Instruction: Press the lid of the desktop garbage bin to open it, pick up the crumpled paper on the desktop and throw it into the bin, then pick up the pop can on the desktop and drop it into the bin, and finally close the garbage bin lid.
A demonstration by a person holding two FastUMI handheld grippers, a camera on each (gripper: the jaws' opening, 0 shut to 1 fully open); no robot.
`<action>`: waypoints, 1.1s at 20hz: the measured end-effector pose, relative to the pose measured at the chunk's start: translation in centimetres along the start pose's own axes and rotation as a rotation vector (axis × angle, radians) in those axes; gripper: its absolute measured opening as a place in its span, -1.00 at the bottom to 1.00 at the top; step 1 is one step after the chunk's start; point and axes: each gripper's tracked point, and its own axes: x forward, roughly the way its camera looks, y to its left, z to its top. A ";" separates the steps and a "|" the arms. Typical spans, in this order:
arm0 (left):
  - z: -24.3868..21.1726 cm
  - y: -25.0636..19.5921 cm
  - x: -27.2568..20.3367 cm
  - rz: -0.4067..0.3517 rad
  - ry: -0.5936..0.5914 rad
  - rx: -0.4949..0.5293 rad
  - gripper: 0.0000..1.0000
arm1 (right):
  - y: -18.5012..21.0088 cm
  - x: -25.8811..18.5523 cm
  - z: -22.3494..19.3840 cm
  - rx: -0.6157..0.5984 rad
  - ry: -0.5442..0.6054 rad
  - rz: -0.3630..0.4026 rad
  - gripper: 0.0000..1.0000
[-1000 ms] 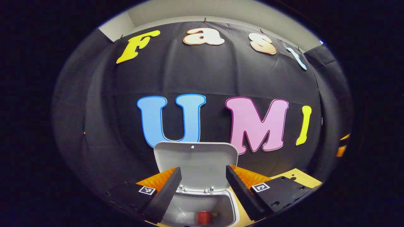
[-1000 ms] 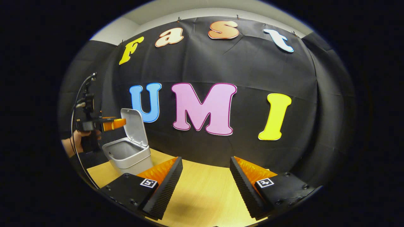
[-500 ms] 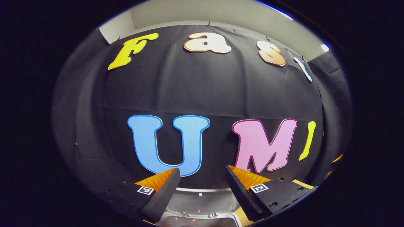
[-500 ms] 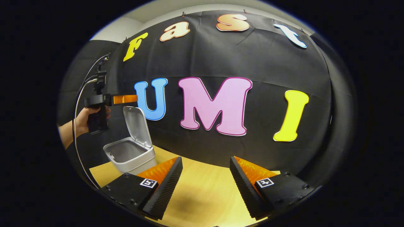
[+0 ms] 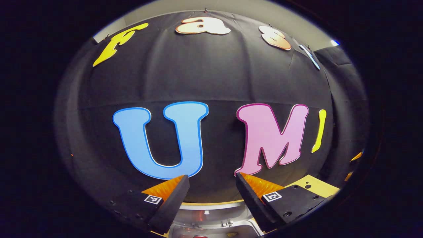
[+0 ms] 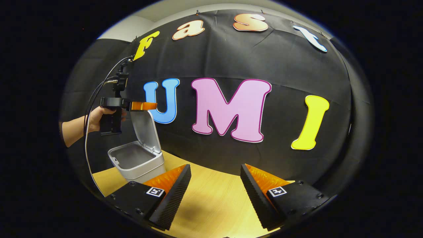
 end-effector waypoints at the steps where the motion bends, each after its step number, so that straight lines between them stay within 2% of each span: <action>1: -0.2 -0.1 -0.4 -0.002 0.014 0.000 0.89 | 0.0 -0.2 -0.1 0.002 0.002 -0.001 0.94; 4: -1.1 -0.4 -2.6 -0.001 0.033 -0.028 0.95 | 0.4 -0.9 -0.4 0.008 0.004 0.002 0.94; 6: -2.0 -0.5 -4.6 0.006 0.038 -0.040 0.90 | 0.7 -1.4 -0.8 0.006 0.009 0.005 0.94; 7: -2.6 -0.7 -5.6 0.008 0.045 -0.042 0.95 | 1.0 -1.7 -1.1 0.008 0.013 0.007 0.94; 8: -3.3 -0.8 -6.6 0.011 0.051 -0.042 0.89 | 1.2 -2.0 -1.4 0.011 0.018 0.011 0.94; 10: -4.8 -1.1 -8.6 0.020 0.062 -0.046 0.95 | 1.7 -2.6 -2.3 0.017 0.030 0.015 0.94; 16: -11.5 -2.1 -13.3 0.041 0.094 -0.047 0.93 | 3.2 -4.8 -5.4 0.040 0.079 0.029 0.94; 22: -17.9 -2.7 -15.2 0.049 0.123 -0.090 0.96 | 4.1 -6.4 -7.6 0.060 0.110 0.014 0.94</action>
